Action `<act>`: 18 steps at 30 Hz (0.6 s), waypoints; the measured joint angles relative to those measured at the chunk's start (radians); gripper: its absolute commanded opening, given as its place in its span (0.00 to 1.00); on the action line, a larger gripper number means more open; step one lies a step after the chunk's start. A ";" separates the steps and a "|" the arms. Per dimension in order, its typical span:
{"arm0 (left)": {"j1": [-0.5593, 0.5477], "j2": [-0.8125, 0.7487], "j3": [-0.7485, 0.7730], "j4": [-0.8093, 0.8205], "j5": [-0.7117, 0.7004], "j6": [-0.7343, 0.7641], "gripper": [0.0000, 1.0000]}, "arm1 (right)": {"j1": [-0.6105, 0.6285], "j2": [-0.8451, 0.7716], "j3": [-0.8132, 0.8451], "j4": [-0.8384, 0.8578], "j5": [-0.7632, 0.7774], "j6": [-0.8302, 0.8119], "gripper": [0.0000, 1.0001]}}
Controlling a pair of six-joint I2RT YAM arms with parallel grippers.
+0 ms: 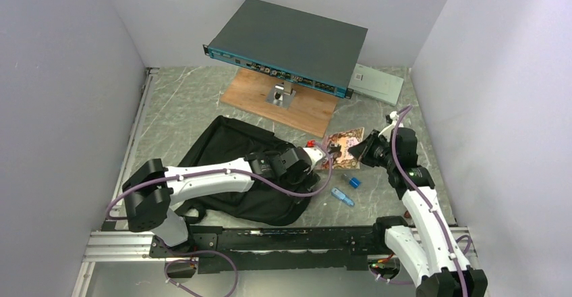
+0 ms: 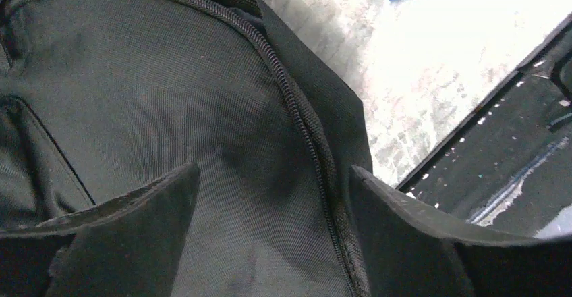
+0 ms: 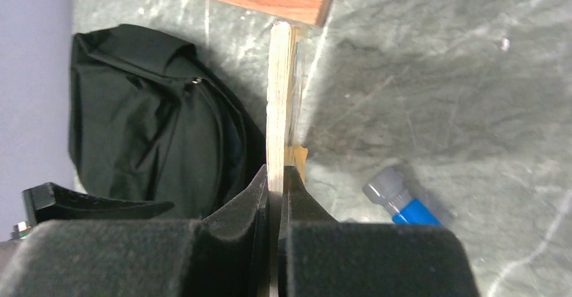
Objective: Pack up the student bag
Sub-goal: Pick up the book from the center of the board.
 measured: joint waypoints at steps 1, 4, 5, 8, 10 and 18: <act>-0.003 0.003 0.000 -0.002 -0.006 -0.004 0.73 | 0.006 -0.009 0.003 -0.024 0.018 -0.011 0.00; -0.014 0.027 0.011 -0.025 -0.047 -0.012 0.51 | 0.021 -0.034 0.023 -0.099 0.054 -0.037 0.00; -0.015 0.037 0.015 -0.035 -0.058 -0.015 0.46 | 0.023 -0.041 0.032 -0.119 0.058 -0.045 0.00; -0.019 0.048 0.018 -0.070 -0.122 -0.004 0.30 | 0.029 -0.059 0.083 -0.187 0.055 -0.068 0.00; -0.020 0.040 0.018 -0.090 -0.172 0.003 0.14 | 0.032 -0.056 0.129 -0.227 0.038 -0.079 0.00; 0.003 -0.105 0.021 -0.166 -0.416 0.002 0.00 | 0.053 -0.062 0.212 -0.278 -0.154 -0.053 0.00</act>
